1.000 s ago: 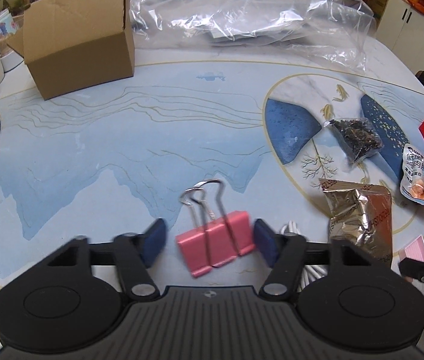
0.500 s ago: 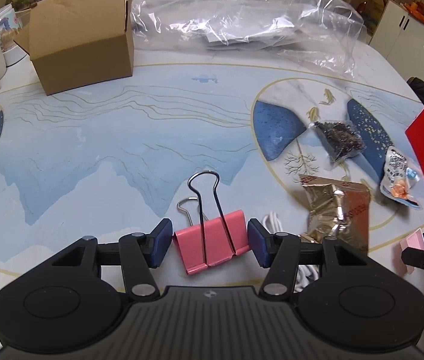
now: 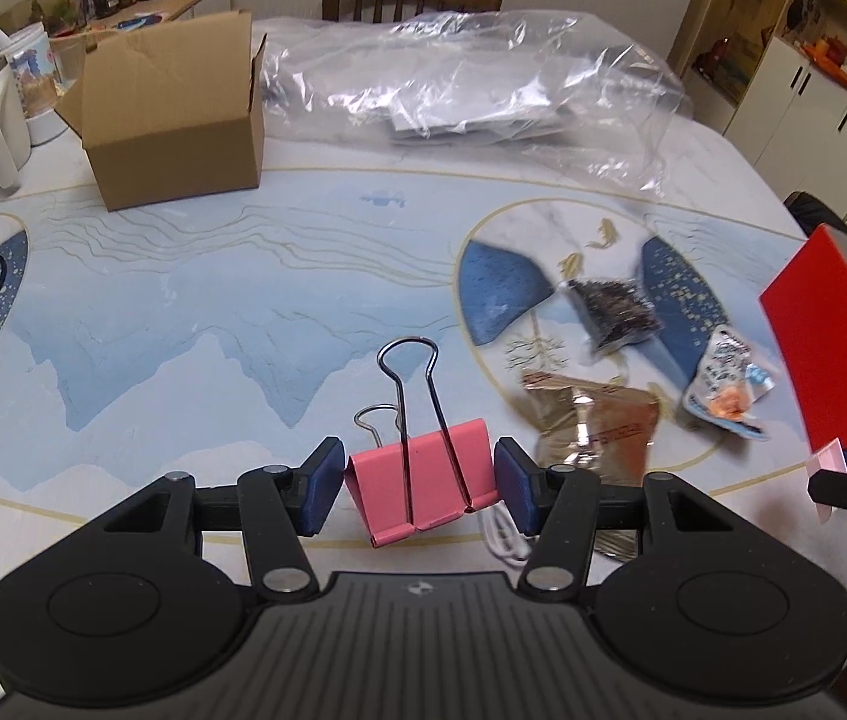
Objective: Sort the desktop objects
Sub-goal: 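Carry the pink clip and pink tray with both tools over the shoebox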
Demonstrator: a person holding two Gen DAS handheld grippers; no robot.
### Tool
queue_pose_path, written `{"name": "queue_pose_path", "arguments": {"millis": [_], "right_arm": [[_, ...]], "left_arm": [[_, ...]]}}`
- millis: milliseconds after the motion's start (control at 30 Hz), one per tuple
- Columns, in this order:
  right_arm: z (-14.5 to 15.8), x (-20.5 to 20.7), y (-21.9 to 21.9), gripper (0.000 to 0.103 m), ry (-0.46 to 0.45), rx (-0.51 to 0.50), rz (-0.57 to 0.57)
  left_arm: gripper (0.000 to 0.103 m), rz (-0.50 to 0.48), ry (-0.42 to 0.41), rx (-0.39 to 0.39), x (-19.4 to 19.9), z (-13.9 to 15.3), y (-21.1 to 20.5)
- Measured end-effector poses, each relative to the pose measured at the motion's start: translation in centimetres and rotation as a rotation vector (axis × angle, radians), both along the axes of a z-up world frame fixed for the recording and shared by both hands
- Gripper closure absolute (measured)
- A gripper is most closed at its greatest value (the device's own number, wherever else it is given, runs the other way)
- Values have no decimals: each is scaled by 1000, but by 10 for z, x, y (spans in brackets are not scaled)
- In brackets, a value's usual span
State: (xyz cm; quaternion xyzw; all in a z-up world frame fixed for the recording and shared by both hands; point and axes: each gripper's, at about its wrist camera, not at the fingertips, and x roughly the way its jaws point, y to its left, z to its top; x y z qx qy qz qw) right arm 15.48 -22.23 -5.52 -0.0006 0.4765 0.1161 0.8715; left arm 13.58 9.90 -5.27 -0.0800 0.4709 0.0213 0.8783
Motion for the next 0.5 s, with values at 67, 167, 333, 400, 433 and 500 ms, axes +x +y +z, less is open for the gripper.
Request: {"name": "queue_pose_path", "arguments": {"millis": [67, 167, 333, 400, 433, 500], "right_arm": [[8, -1, -5, 63, -13, 7, 13], [18, 0, -14, 63, -25, 12, 32], [34, 0, -33, 63, -32, 47, 42], [38, 1, -42, 63, -39, 58, 39], [40, 2, -46, 63, -45, 61, 35], [44, 3, -57, 63, -53, 67, 21]], "left_arm": [[49, 1, -7, -8, -3, 7, -5], [49, -7, -16, -10, -6, 16, -15], [49, -33, -28, -20, -8, 29, -37], [49, -44, -34, -29, -8, 33, -46], [49, -49, -39, -33, -7, 36, -51], [49, -63, -47, -38, -5, 40, -61]]}}
